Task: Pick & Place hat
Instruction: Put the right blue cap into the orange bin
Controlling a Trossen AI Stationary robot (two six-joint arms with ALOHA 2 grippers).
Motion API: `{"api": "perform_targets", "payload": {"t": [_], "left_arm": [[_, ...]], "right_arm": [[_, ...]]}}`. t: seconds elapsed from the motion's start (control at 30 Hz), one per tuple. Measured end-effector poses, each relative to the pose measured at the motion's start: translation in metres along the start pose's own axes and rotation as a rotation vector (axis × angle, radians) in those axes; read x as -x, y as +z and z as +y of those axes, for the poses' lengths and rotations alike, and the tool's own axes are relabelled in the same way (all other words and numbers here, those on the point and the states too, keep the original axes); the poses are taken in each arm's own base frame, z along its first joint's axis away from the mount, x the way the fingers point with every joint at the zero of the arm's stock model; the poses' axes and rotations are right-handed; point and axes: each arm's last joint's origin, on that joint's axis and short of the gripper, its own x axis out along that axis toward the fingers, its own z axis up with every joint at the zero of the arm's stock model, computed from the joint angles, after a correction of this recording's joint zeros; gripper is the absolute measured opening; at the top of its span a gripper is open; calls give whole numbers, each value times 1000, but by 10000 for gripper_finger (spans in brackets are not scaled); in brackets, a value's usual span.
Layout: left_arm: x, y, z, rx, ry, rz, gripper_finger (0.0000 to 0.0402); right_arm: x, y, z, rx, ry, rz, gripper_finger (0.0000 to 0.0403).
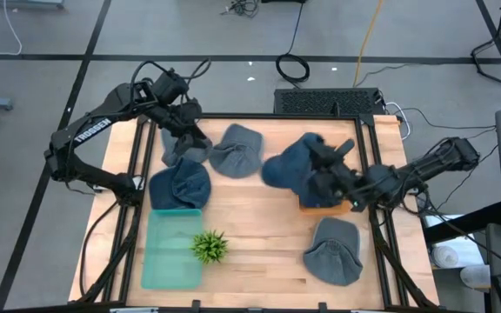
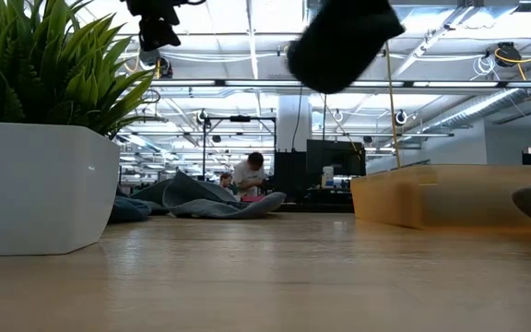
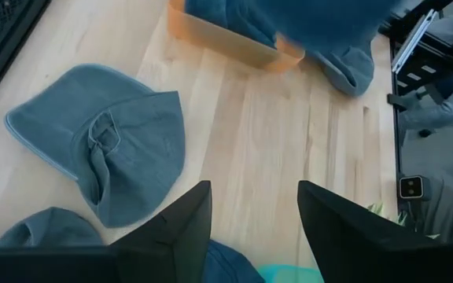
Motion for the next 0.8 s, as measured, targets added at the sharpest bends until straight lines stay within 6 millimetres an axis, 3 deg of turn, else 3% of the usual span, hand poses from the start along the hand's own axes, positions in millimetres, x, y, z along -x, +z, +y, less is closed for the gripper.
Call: {"api": "perform_targets", "payload": {"t": [0.3, 0.5, 0.8], "left_arm": [[0, 0, 0, -7, -1, -2, 189], [0, 1, 0, -11, 0, -9, 187], [0, 0, 0, -7, -1, -1, 187]], "right_arm": [[-5, -49, -1, -209, -58, 111, 9], [3, -74, 21, -221, -78, 154, 9], [7, -91, 59, -188, -82, 225, 9]]}}
